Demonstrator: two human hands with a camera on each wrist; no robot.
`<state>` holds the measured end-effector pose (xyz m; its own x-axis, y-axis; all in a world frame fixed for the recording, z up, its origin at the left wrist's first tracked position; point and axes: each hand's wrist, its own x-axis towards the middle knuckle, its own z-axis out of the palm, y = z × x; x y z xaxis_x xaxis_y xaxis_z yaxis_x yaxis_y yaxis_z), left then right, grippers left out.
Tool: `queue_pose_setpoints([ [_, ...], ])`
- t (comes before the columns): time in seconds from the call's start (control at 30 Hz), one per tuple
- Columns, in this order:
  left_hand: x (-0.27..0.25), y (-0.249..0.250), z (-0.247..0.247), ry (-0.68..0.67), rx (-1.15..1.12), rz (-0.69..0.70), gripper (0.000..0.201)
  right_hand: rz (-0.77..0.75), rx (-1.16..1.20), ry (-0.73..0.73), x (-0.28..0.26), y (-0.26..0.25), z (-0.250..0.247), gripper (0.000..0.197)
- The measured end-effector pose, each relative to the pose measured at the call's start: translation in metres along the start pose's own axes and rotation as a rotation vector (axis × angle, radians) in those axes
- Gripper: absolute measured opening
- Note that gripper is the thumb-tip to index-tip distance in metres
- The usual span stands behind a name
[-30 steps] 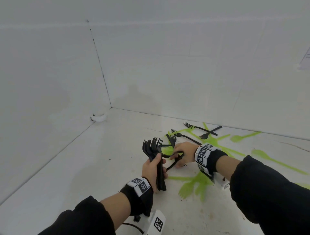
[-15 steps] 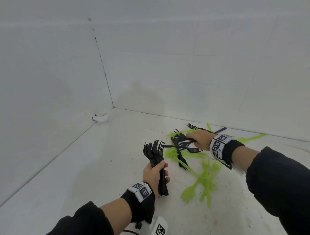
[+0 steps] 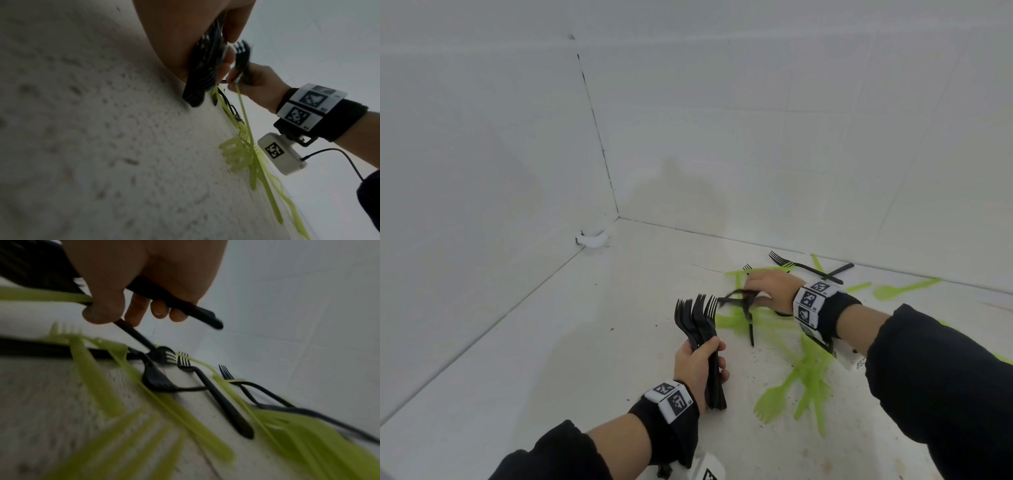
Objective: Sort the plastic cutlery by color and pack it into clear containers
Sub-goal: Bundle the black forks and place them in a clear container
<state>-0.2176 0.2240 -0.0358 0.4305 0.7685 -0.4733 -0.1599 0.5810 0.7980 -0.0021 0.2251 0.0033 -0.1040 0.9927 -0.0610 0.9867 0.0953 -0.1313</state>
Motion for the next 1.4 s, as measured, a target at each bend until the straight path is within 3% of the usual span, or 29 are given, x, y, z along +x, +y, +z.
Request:
queue_pose_setpoints([
  [0.1, 0.0, -0.002, 0.0, 0.004, 0.002, -0.005, 0.009, 0.179, 0.043, 0.147, 0.002, 0.004, -0.003, 0.035],
  [0.17, 0.0, -0.001, 0.001, 0.002, 0.006, -0.01, 0.008, 0.312, 0.026, 0.17, 0.005, 0.002, -0.008, 0.032],
  [0.3, 0.0, 0.001, 0.003, -0.007, 0.019, -0.012, 0.008, 0.413, 0.198, 0.149, 0.009, 0.005, -0.001, 0.026],
  [0.57, -0.001, -0.002, 0.008, -0.047, 0.031, -0.037, 0.005, 0.454, 0.043, -0.182, 0.007, -0.002, 0.009, 0.035],
  [0.77, -0.002, -0.007, 0.009, -0.089, 0.02, -0.098, 0.011, 0.529, 0.099, -0.129, -0.005, -0.008, 0.0, 0.029],
  [0.9, -0.009, -0.014, 0.011, -0.151, 0.05, -0.123, 0.01, 0.516, 0.133, -0.21, -0.019, -0.007, -0.003, 0.026],
  [1.1, -0.015, -0.017, 0.013, -0.138, 0.071, -0.077, 0.009, 0.546, 0.206, -0.042, -0.021, -0.015, 0.006, 0.028],
  [1.17, -0.018, -0.017, 0.014, -0.141, 0.071, -0.068, 0.008, 0.54, 0.195, -0.051, -0.017, -0.02, 0.006, 0.028],
  [1.27, -0.02, -0.016, 0.018, -0.143, 0.047, -0.078, 0.006, 0.52, 0.193, -0.056, -0.011, -0.021, 0.009, 0.005],
  [1.33, -0.02, -0.015, 0.02, -0.125, 0.009, -0.096, 0.009, 0.521, 0.202, -0.051, -0.008, -0.019, 0.009, 0.015],
  [1.4, -0.018, -0.015, 0.021, -0.095, -0.026, -0.119, 0.02, 0.535, 0.257, -0.021, -0.01, -0.017, 0.004, 0.004],
])
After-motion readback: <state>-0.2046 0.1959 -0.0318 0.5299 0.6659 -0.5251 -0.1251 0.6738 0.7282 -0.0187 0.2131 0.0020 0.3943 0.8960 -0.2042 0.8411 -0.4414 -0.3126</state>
